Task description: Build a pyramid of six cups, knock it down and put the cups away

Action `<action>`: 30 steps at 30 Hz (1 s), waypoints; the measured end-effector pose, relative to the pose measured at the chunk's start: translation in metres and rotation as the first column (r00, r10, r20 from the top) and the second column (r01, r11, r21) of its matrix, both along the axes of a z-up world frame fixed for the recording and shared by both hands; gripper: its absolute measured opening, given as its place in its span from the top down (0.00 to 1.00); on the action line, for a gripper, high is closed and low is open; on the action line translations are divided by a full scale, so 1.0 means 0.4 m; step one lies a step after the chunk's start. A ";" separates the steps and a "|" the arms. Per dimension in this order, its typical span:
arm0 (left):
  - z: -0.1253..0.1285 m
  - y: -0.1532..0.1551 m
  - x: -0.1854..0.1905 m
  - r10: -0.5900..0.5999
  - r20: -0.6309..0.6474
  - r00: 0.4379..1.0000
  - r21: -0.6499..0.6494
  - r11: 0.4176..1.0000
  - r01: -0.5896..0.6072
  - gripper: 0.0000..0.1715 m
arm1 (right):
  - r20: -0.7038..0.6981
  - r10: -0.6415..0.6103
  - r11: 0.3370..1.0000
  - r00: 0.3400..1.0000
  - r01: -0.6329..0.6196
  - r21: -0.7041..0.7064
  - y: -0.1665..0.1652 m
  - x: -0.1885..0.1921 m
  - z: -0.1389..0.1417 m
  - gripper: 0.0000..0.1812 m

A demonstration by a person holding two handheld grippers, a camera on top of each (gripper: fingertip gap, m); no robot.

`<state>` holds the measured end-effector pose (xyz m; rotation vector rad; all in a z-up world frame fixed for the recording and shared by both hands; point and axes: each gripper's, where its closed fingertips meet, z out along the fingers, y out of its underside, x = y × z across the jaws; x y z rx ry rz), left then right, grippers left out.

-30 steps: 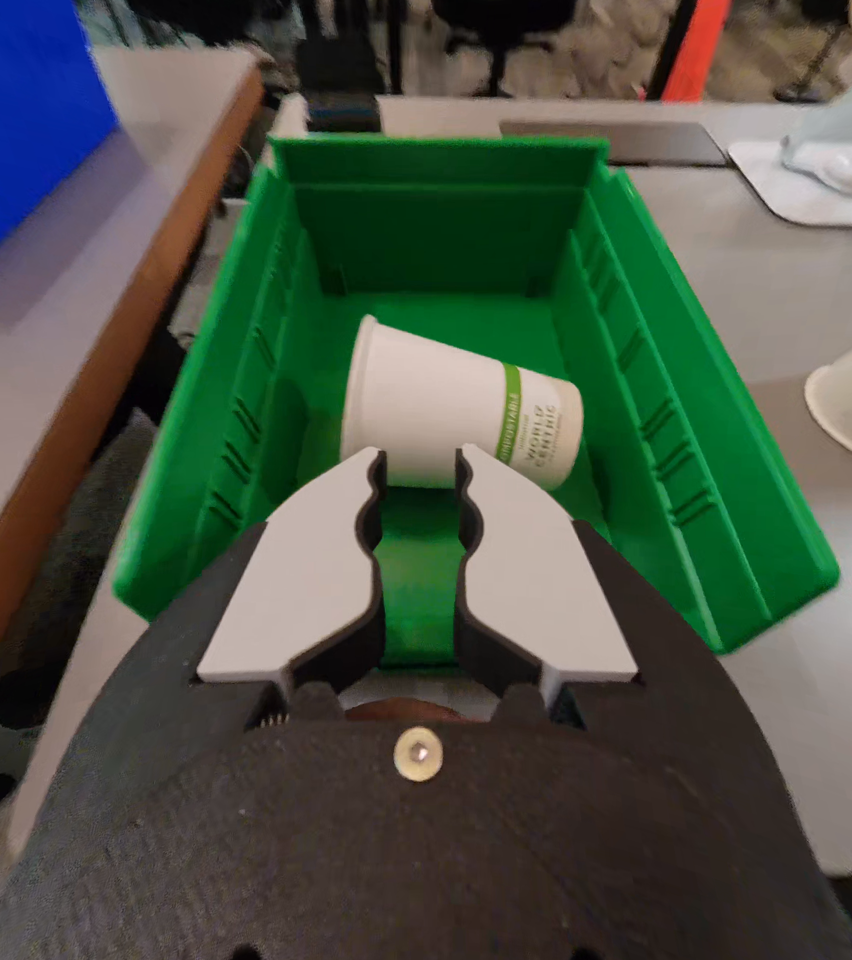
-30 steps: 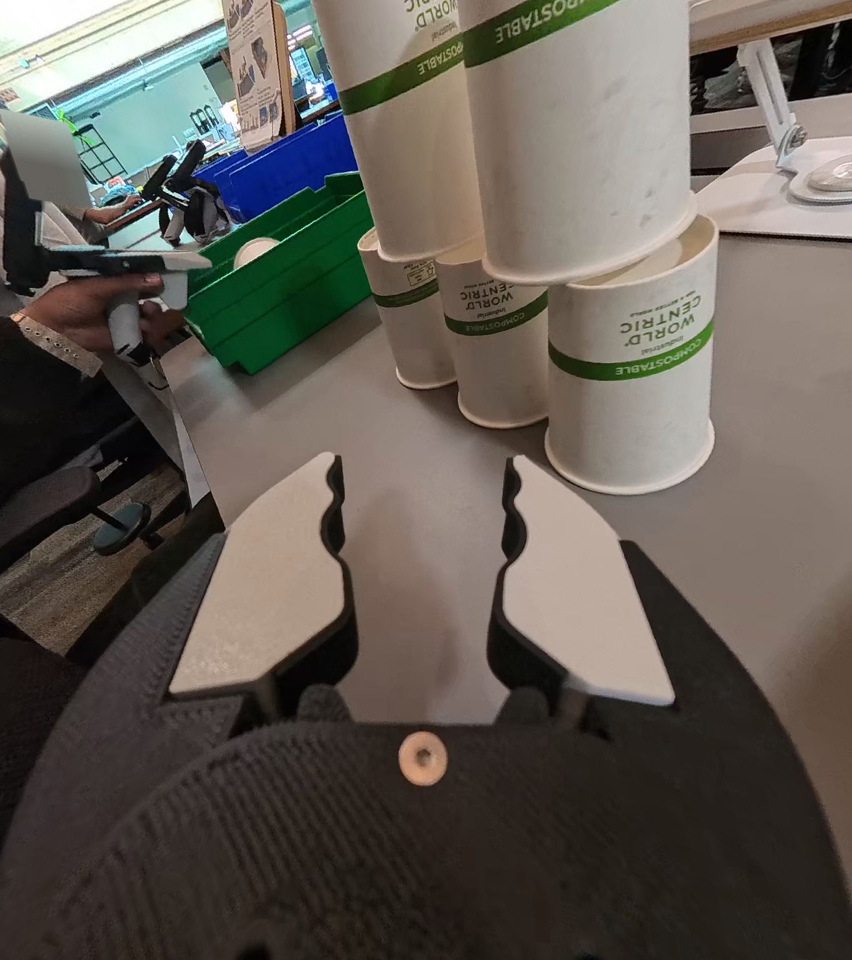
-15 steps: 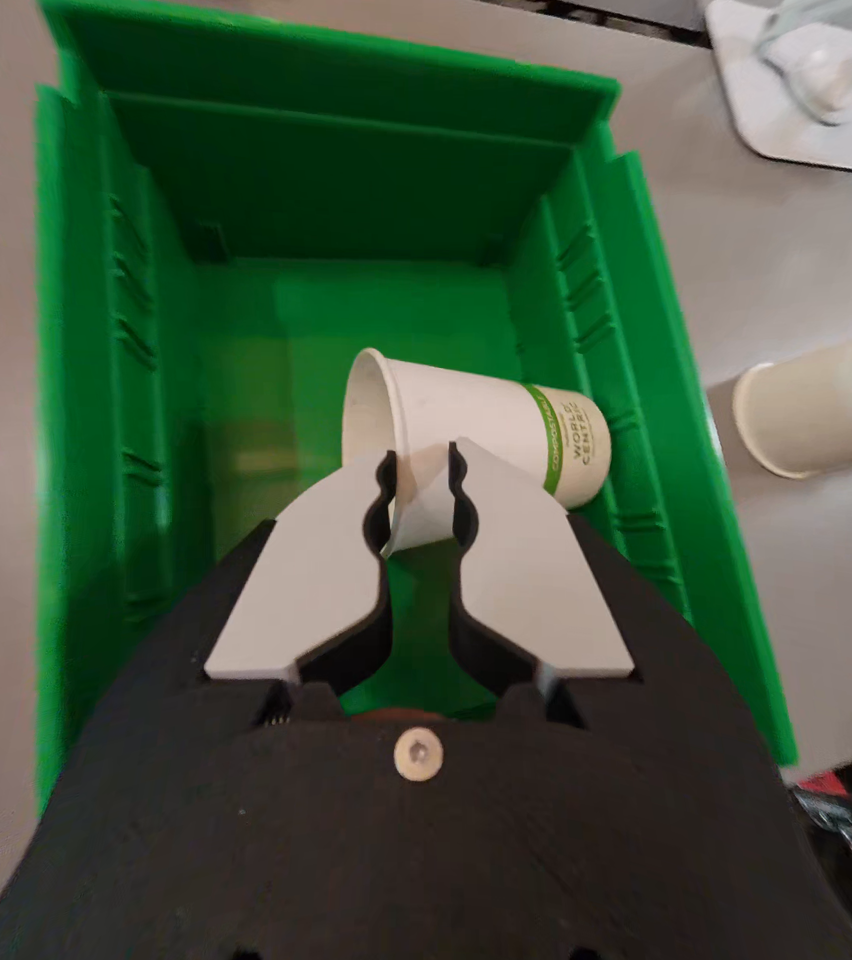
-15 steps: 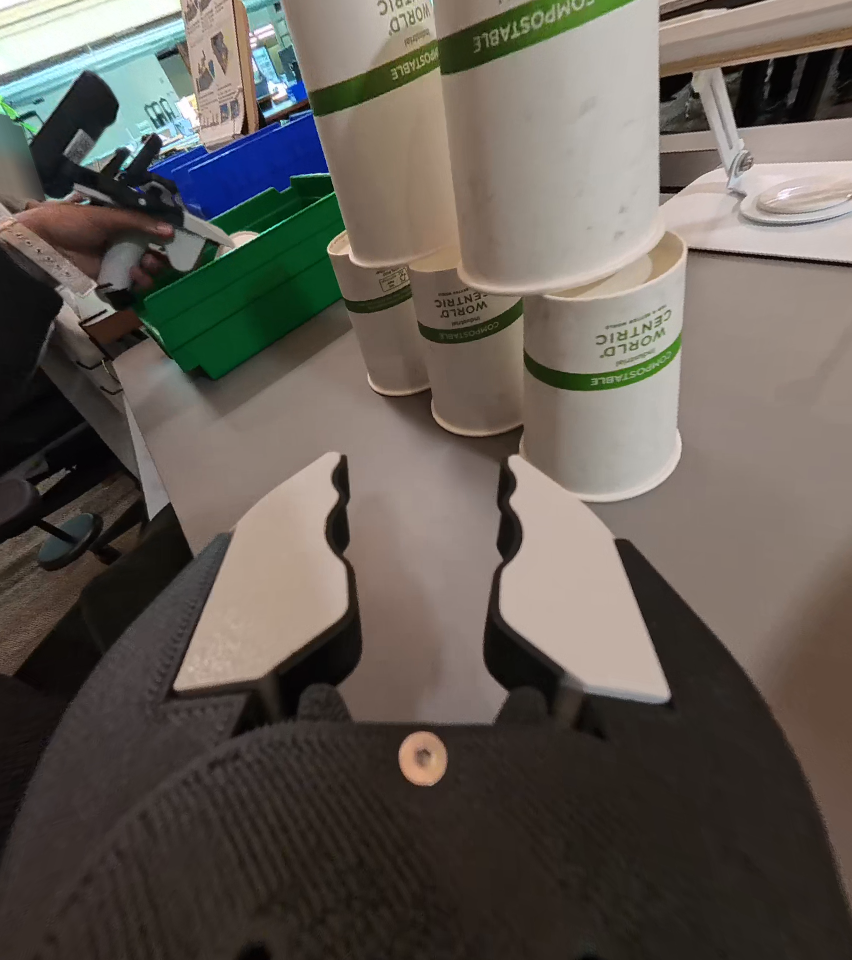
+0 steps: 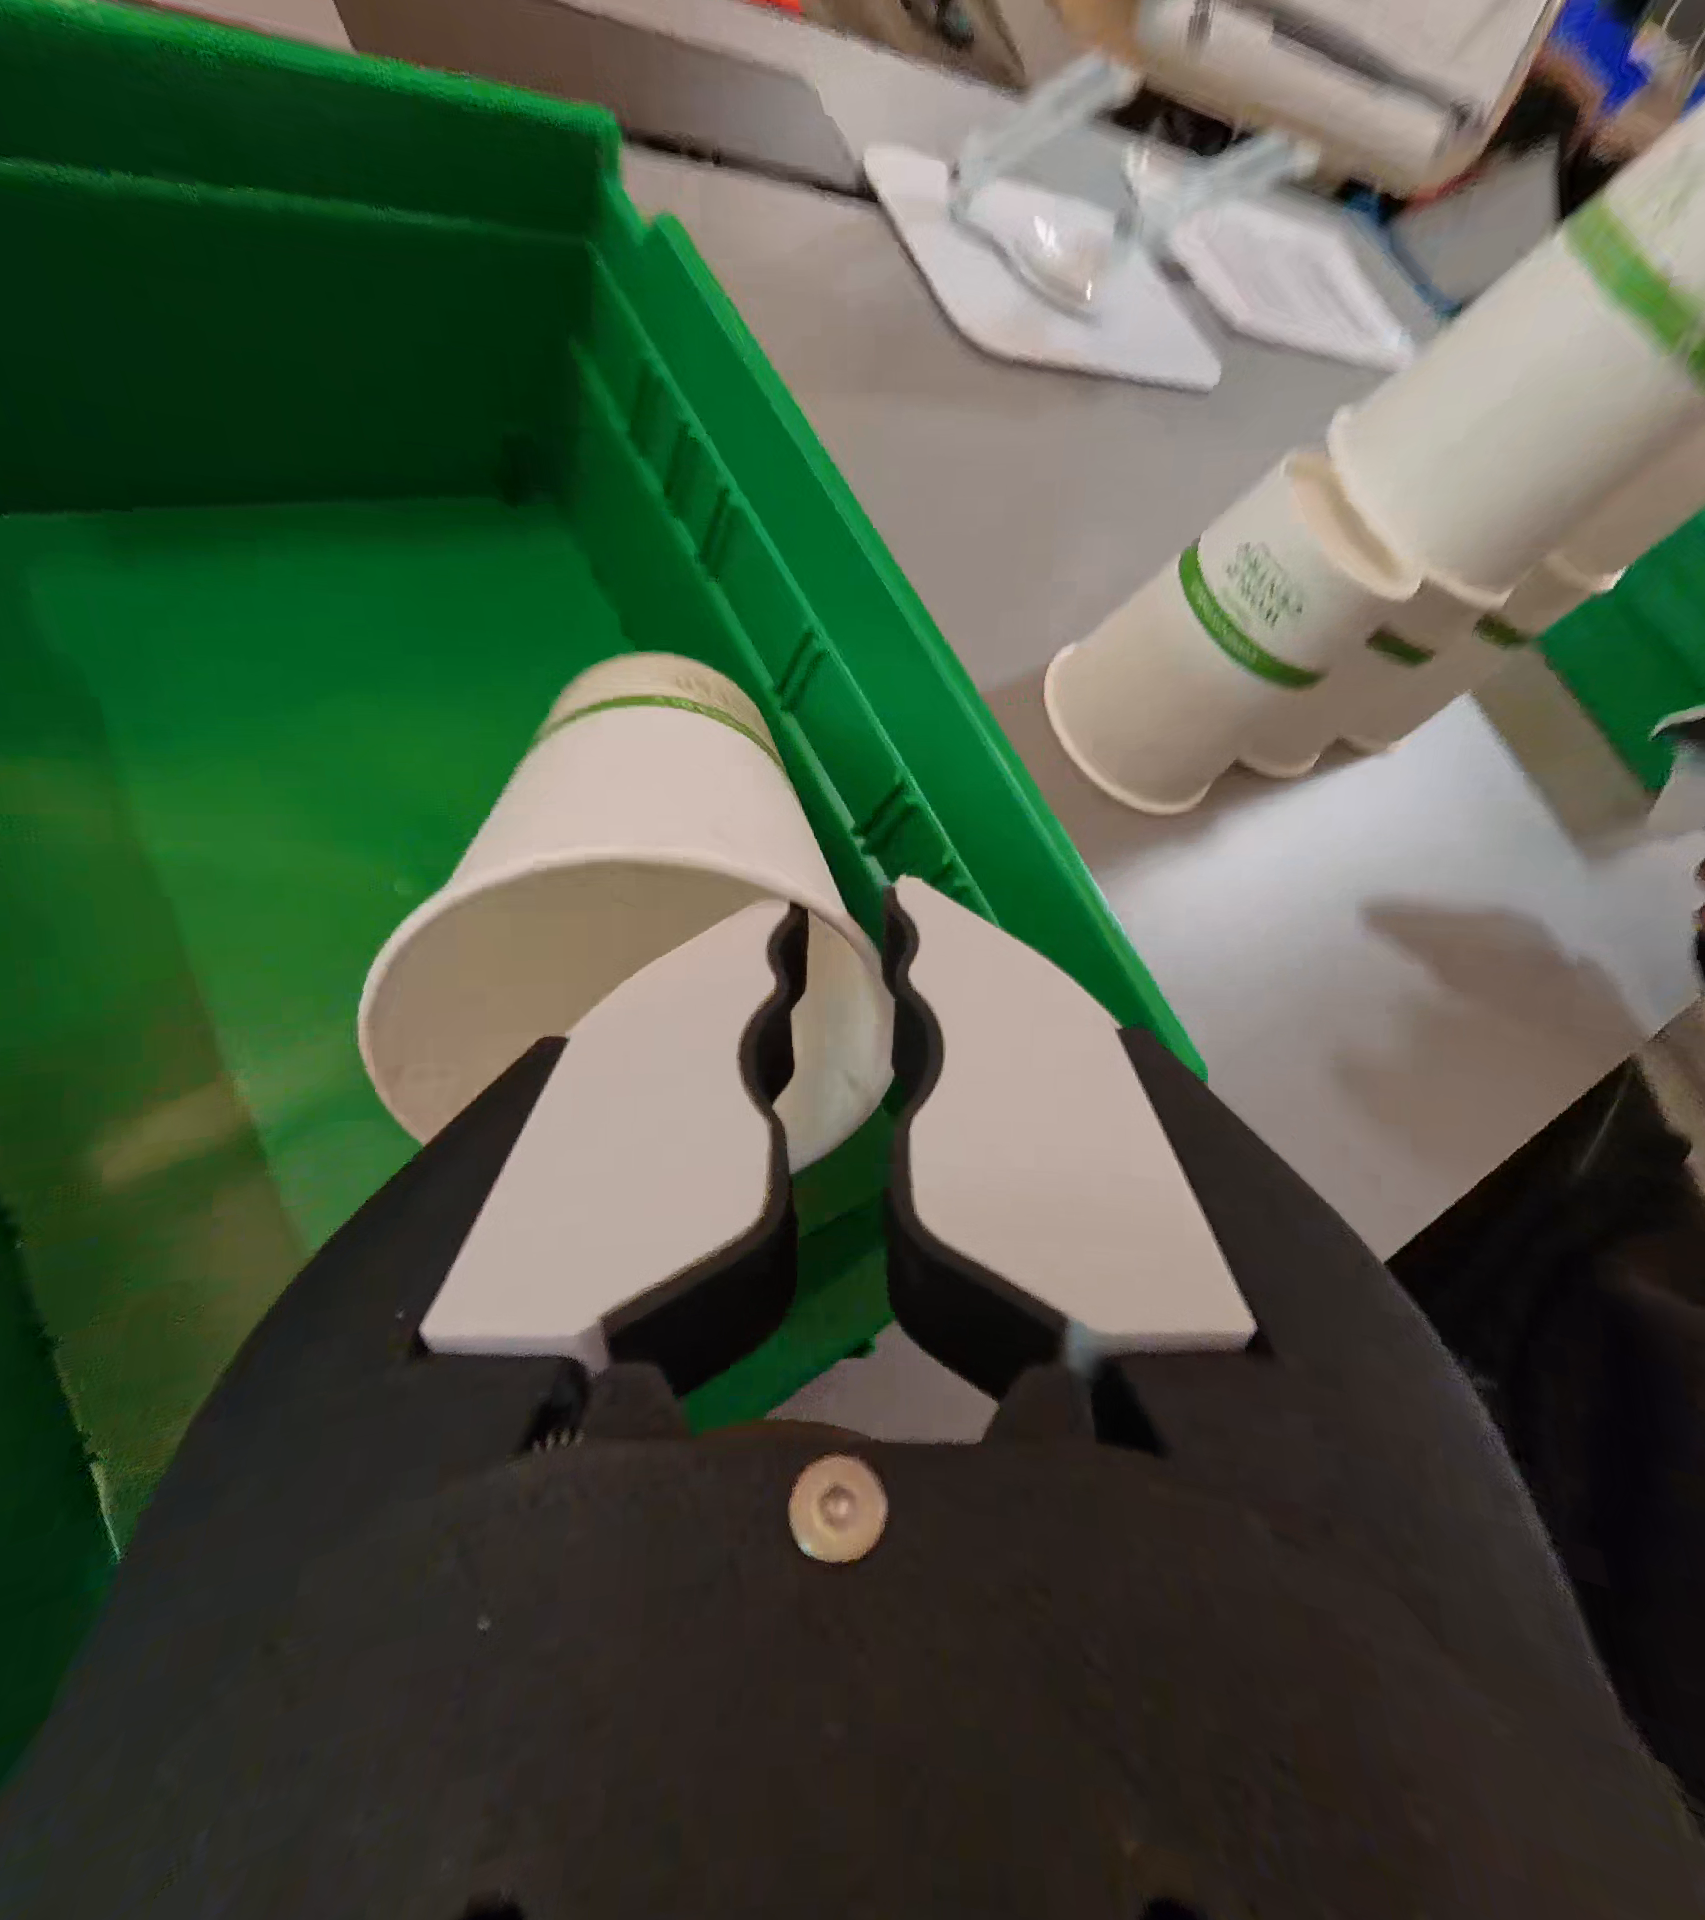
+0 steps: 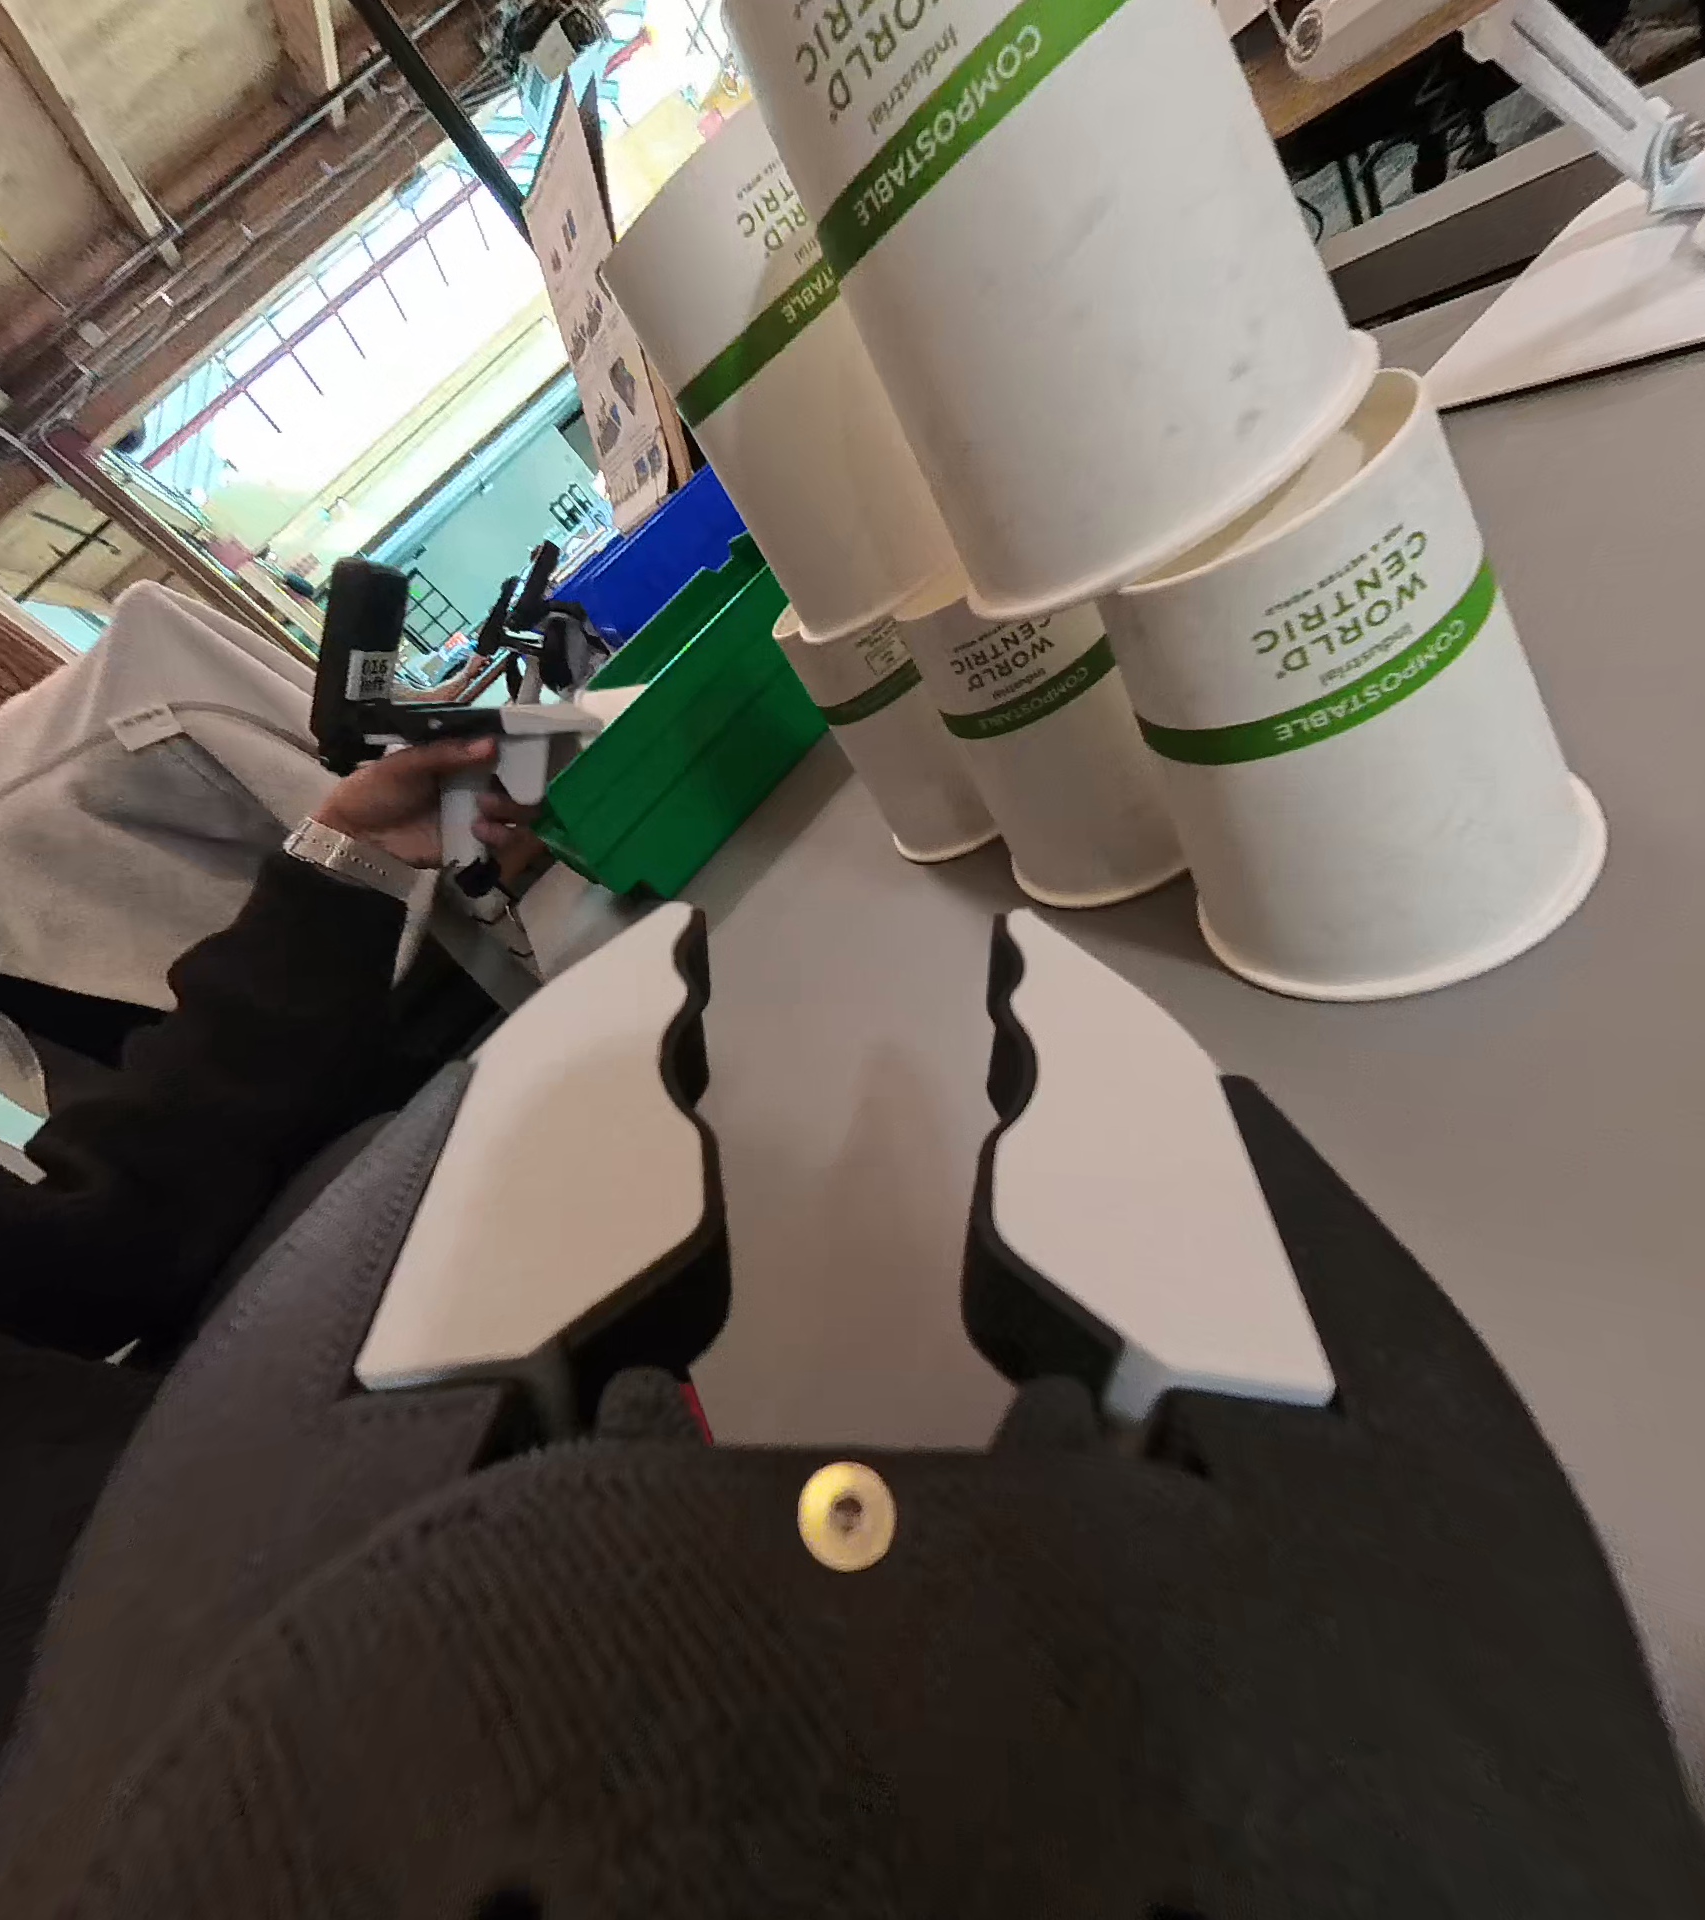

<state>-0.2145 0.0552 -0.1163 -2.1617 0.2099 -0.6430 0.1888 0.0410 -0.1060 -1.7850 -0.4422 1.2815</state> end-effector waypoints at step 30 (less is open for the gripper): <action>0.352 -0.258 0.729 -0.415 0.261 0.872 0.779 0.624 0.064 0.98 | -0.104 0.225 0.964 0.969 -0.205 0.172 -0.128 -0.079 0.093 0.58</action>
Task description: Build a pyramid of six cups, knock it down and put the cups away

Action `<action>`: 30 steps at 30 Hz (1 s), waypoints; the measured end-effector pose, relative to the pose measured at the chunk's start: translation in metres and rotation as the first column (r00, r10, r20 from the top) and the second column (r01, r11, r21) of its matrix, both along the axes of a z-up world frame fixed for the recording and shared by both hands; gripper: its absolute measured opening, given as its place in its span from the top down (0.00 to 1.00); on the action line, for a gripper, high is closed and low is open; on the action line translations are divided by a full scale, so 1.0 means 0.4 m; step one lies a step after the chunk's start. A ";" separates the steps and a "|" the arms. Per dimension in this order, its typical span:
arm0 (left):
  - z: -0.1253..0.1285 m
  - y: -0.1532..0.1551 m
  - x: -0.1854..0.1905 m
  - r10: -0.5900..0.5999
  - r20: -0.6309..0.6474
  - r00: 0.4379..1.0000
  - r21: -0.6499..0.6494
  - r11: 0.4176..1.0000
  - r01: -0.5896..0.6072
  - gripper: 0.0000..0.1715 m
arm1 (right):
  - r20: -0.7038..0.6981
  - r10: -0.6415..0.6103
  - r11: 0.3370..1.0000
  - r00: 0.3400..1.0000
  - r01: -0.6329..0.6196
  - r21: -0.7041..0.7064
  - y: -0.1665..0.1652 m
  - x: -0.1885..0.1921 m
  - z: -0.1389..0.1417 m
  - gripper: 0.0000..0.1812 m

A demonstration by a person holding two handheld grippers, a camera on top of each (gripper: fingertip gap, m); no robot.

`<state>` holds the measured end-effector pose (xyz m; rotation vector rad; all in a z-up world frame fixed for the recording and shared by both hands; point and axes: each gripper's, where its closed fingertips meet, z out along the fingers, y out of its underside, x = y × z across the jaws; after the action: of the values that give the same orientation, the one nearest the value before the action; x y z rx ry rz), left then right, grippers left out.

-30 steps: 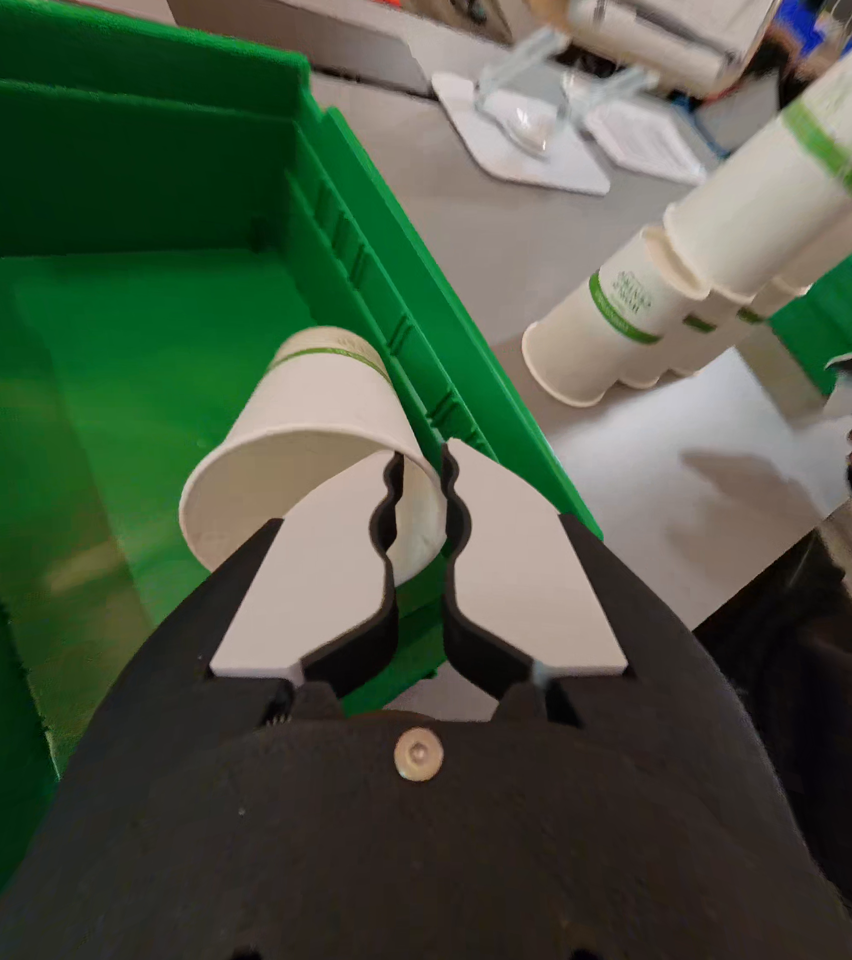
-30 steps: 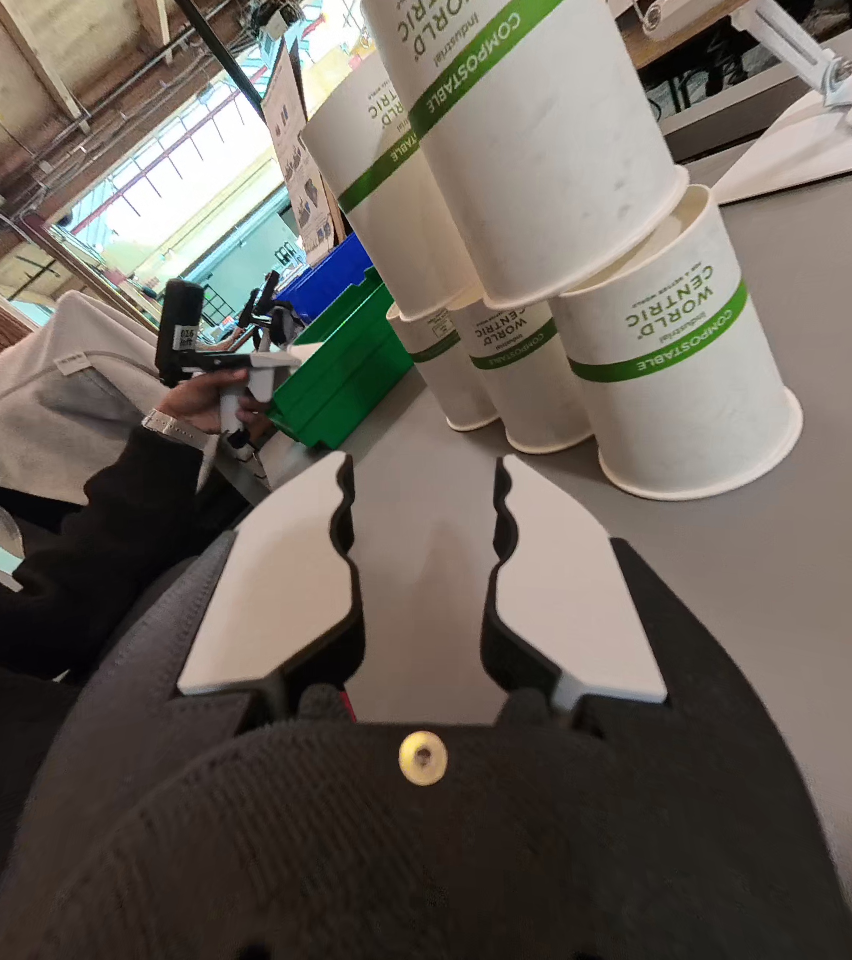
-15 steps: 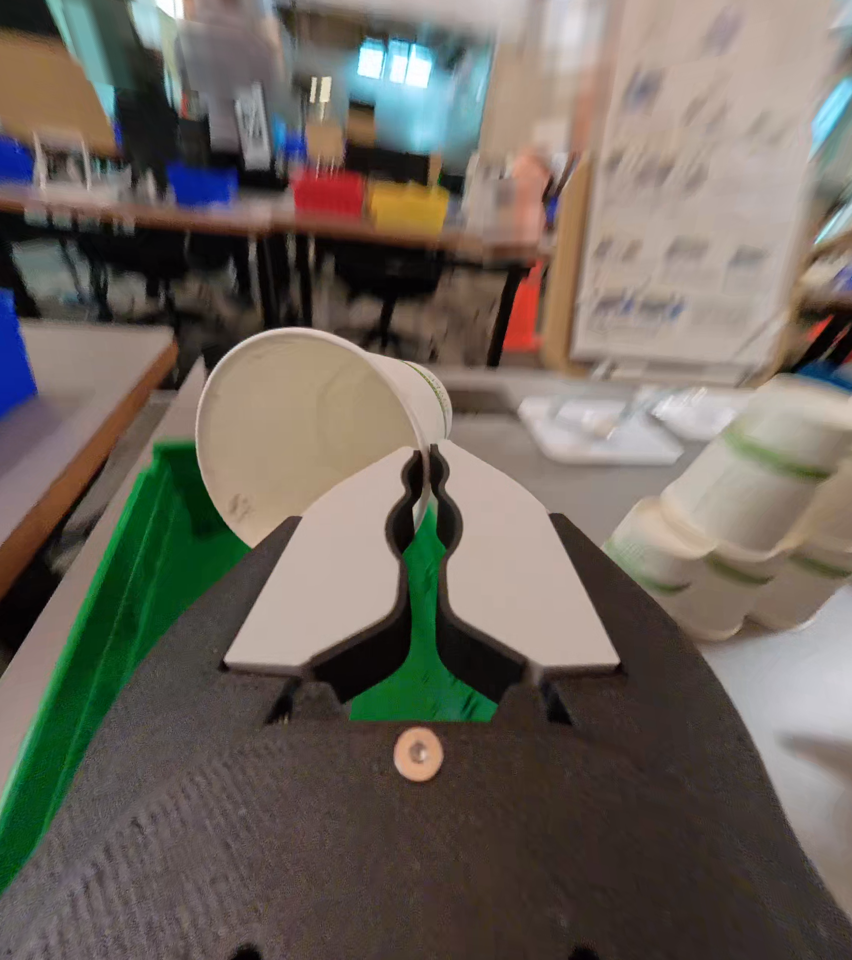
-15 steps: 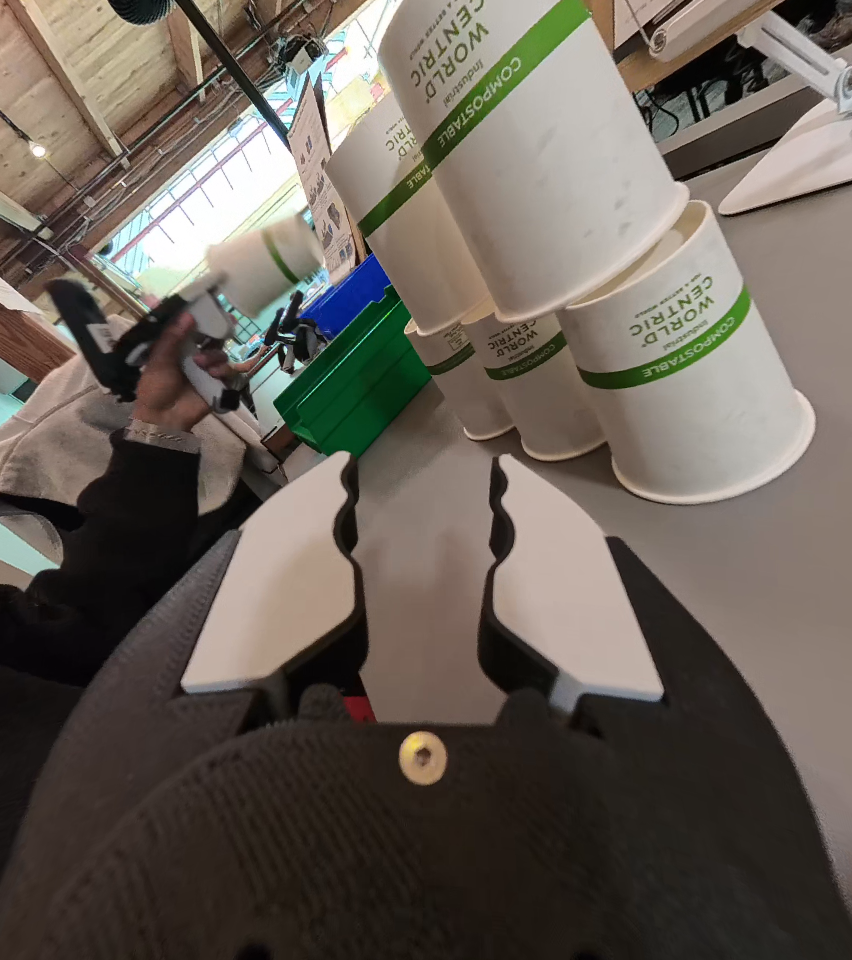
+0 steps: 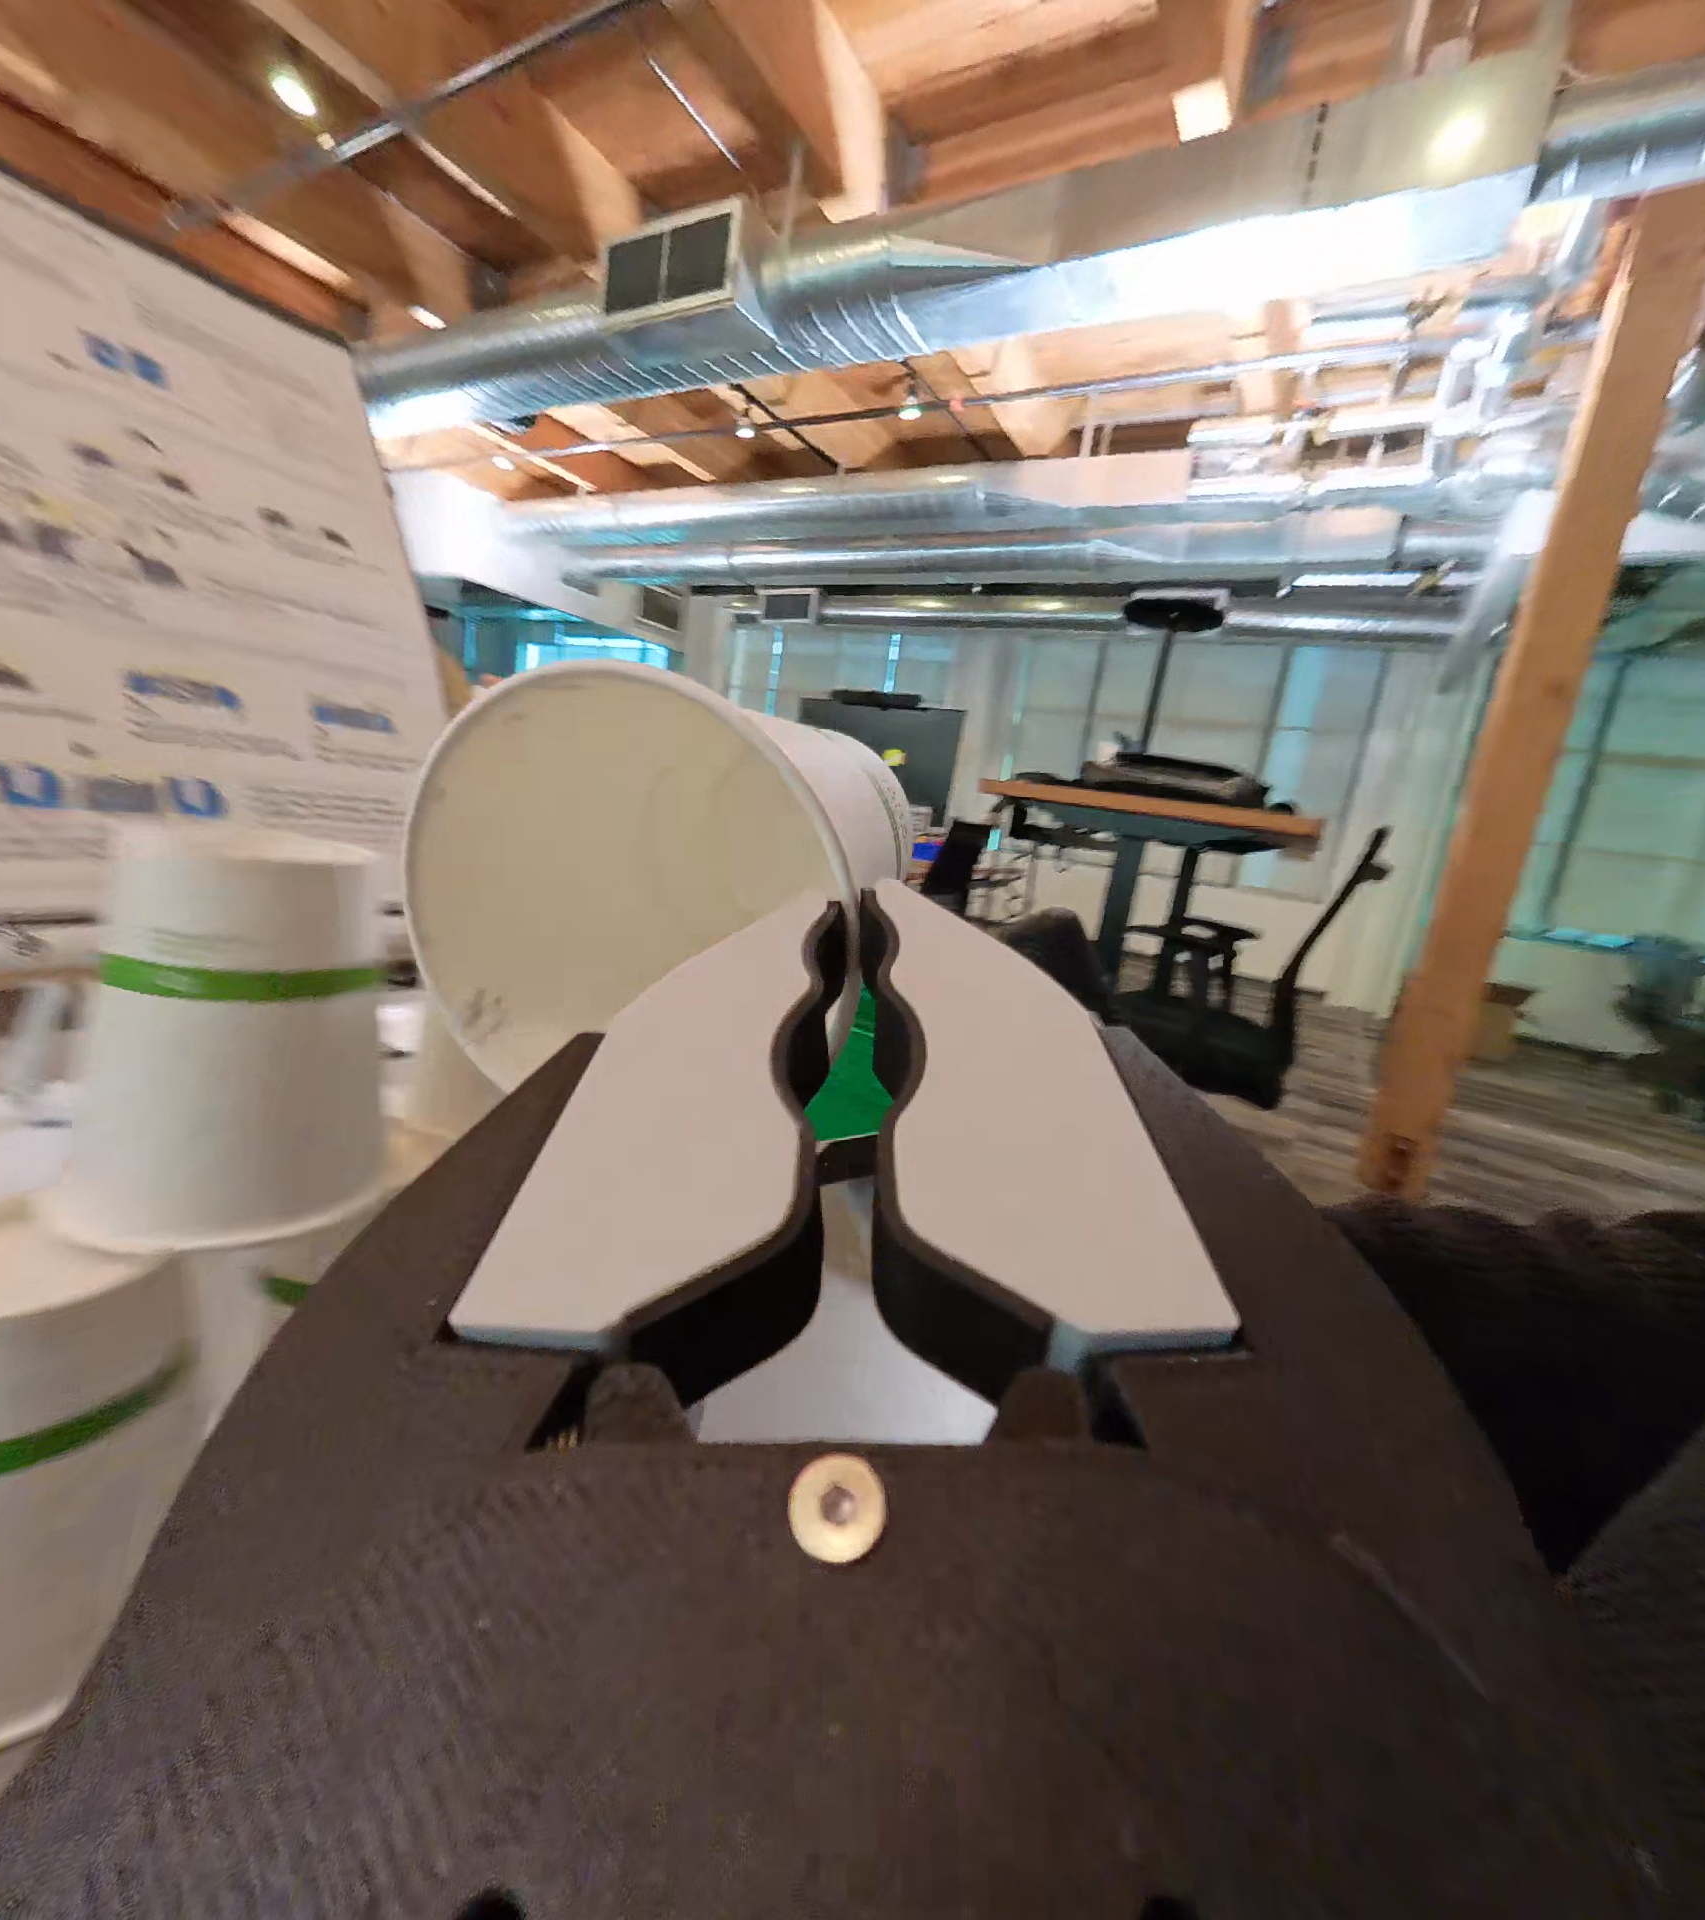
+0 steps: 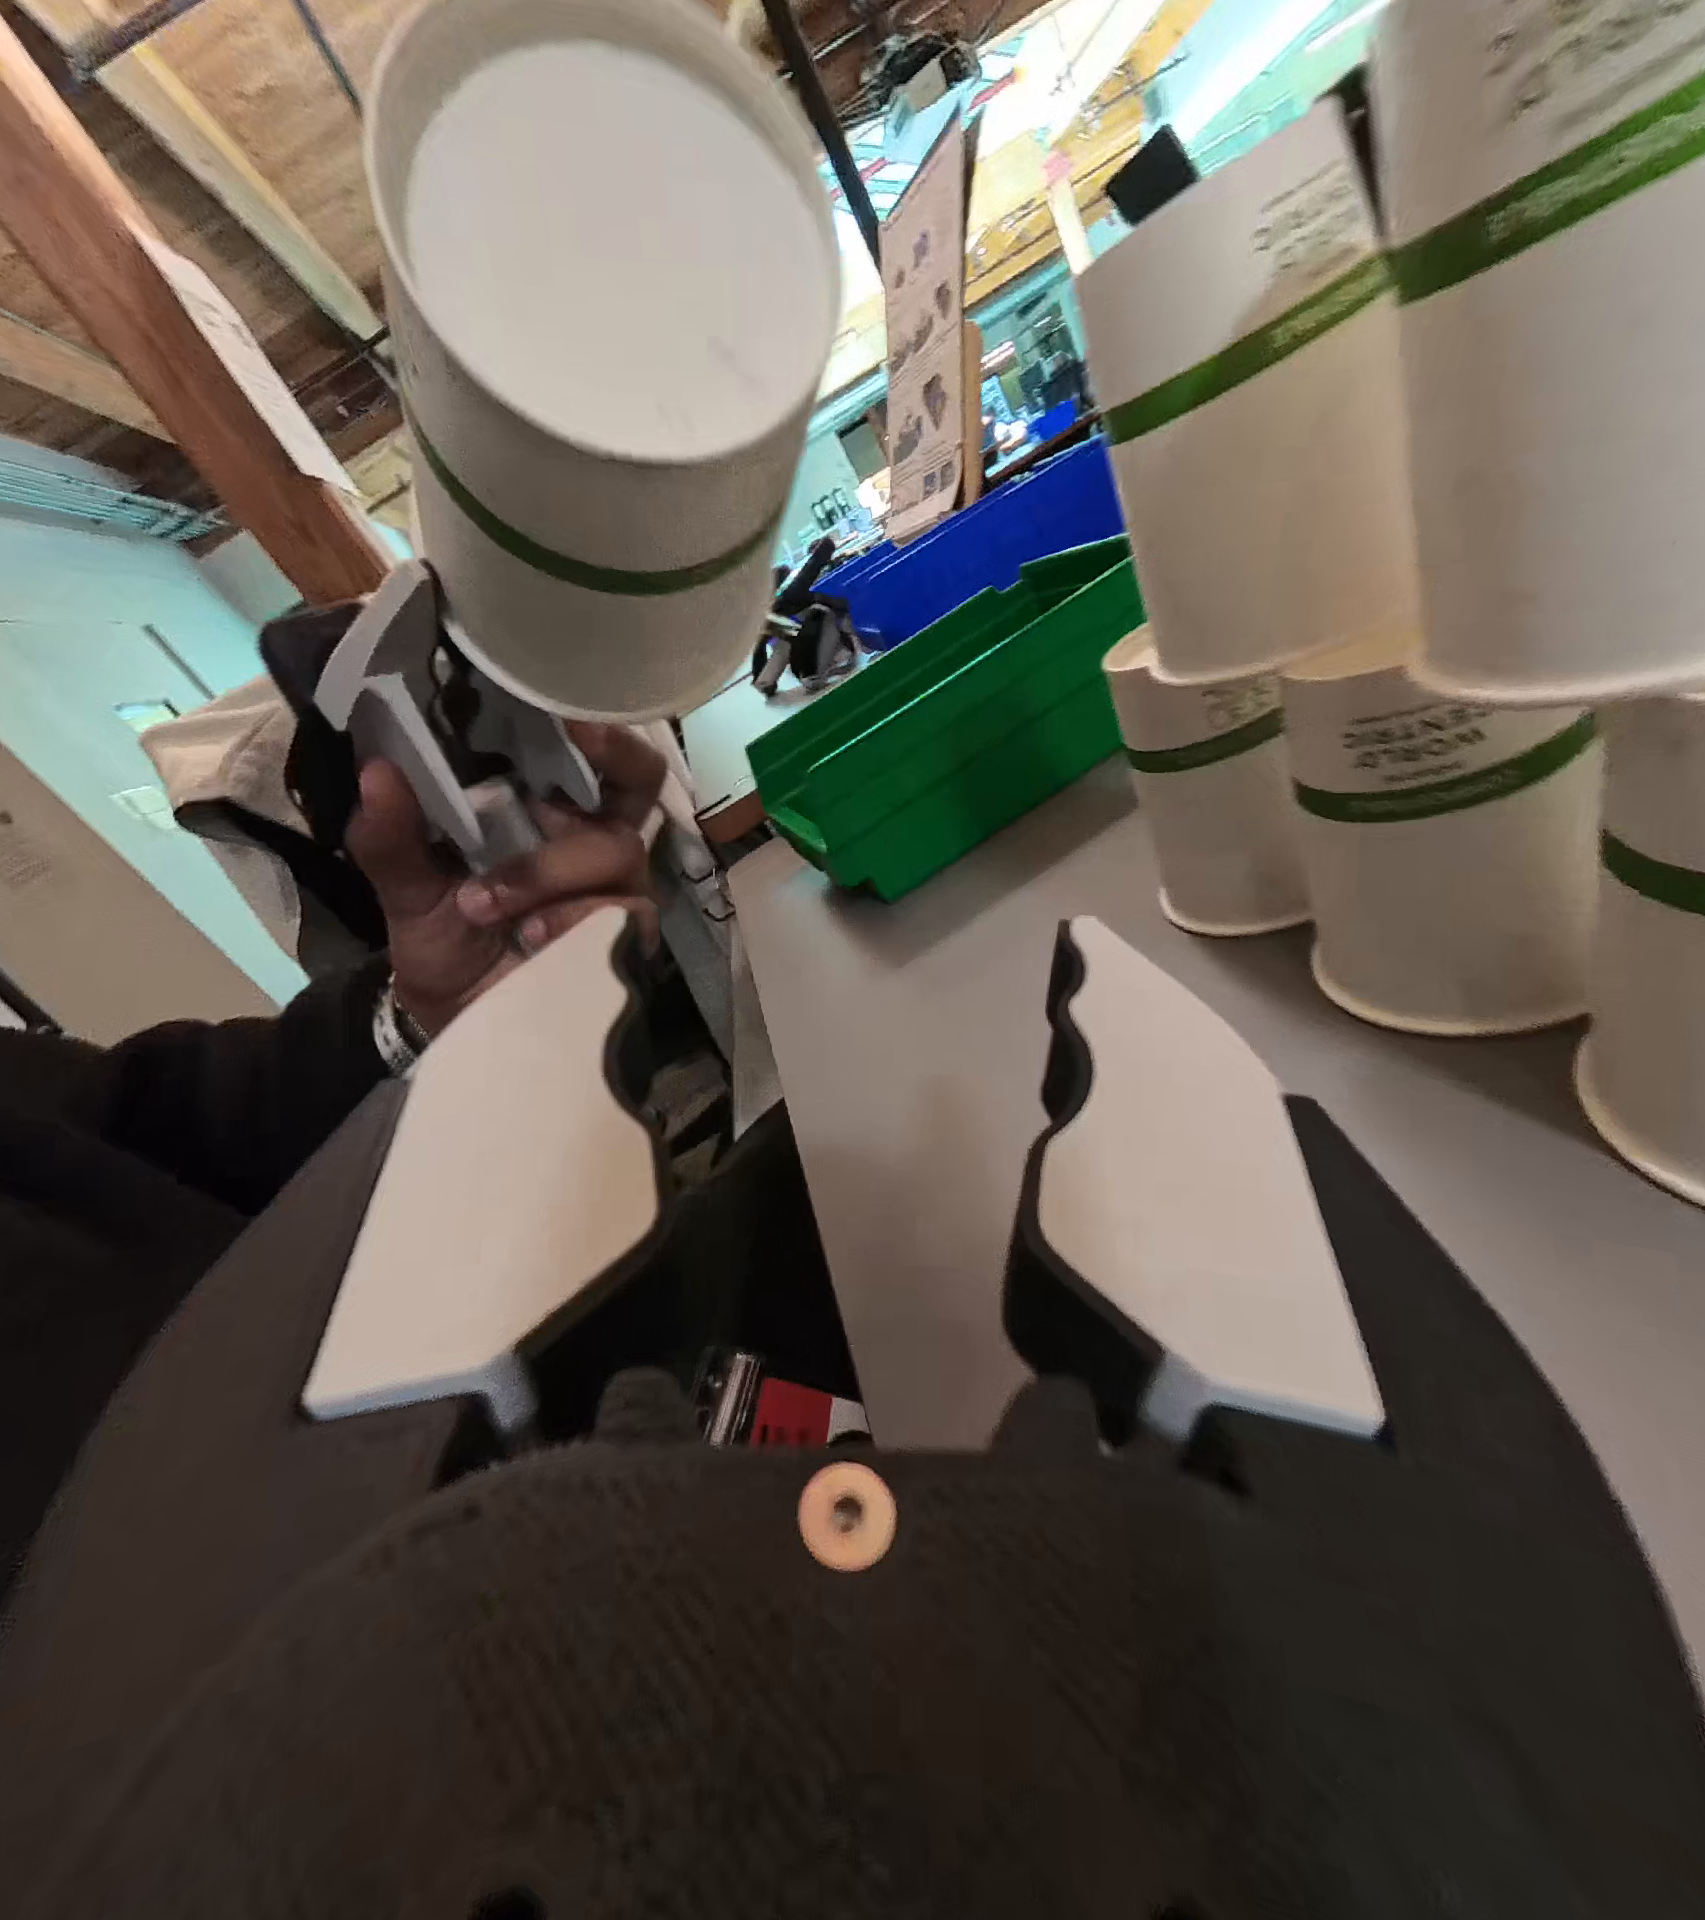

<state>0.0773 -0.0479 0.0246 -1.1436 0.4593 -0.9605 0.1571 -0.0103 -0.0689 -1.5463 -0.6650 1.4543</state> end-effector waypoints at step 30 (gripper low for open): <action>-0.233 0.004 0.168 -0.140 0.050 0.989 -0.409 0.901 0.148 0.72 | -0.221 -0.093 0.983 0.971 0.125 0.136 0.017 0.065 0.121 0.56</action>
<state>0.1446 -0.0462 -0.0685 -1.4947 0.3354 -1.2356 0.1830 -0.0035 -0.0204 -1.2705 -0.5388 1.4297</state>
